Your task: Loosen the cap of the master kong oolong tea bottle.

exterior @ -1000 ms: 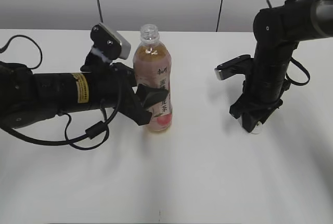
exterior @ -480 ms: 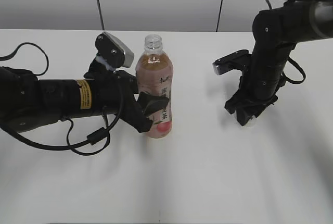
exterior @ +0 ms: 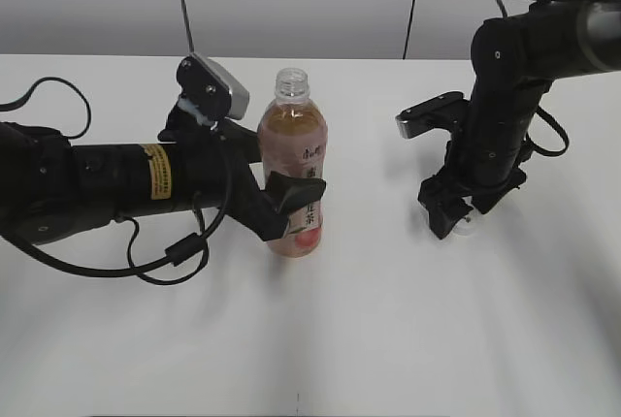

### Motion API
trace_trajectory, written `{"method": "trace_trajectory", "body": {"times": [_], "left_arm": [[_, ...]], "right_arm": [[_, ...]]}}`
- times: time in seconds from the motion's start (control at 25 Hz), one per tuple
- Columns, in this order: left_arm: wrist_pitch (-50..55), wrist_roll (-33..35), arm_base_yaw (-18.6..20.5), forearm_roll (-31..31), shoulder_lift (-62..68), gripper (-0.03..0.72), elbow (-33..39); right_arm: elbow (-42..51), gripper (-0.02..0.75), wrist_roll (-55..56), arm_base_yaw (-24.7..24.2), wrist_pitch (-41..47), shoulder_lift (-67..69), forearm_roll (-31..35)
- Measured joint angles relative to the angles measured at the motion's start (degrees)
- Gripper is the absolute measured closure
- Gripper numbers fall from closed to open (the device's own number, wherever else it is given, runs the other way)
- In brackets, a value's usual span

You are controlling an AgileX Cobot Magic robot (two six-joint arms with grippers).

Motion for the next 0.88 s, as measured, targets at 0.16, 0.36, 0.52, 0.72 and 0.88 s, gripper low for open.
{"method": "trace_trajectory", "body": {"times": [0.16, 0.36, 0.52, 0.72, 0.88], "left_arm": [[1.52, -0.07, 0.0, -0.34, 0.0, 0.107, -0.24], [2.96, -0.07, 0.05, -0.56, -1.39, 0.101, 0.98], [2.78, -0.13, 1.69, -1.56, -3.83, 0.099, 5.19], [-0.32, -1.71, 5.66, -3.04, -8.3, 0.099, 12.3], [3.47, -1.82, 7.78, -4.84, -13.77, 0.104, 13.94]], "right_arm": [[0.0, 0.152, 0.0, 0.0, 0.0, -0.66, 0.16], [0.0, 0.151, 0.0, 0.0, 1.5, -2.92, 0.16], [0.06, 0.151, 0.7, 0.0, 3.41, -4.44, 0.16], [0.18, 0.151, 1.29, 0.0, 5.13, -6.72, 0.51], [0.18, 0.151, 1.44, 0.0, 6.79, -8.8, 2.09]]}}
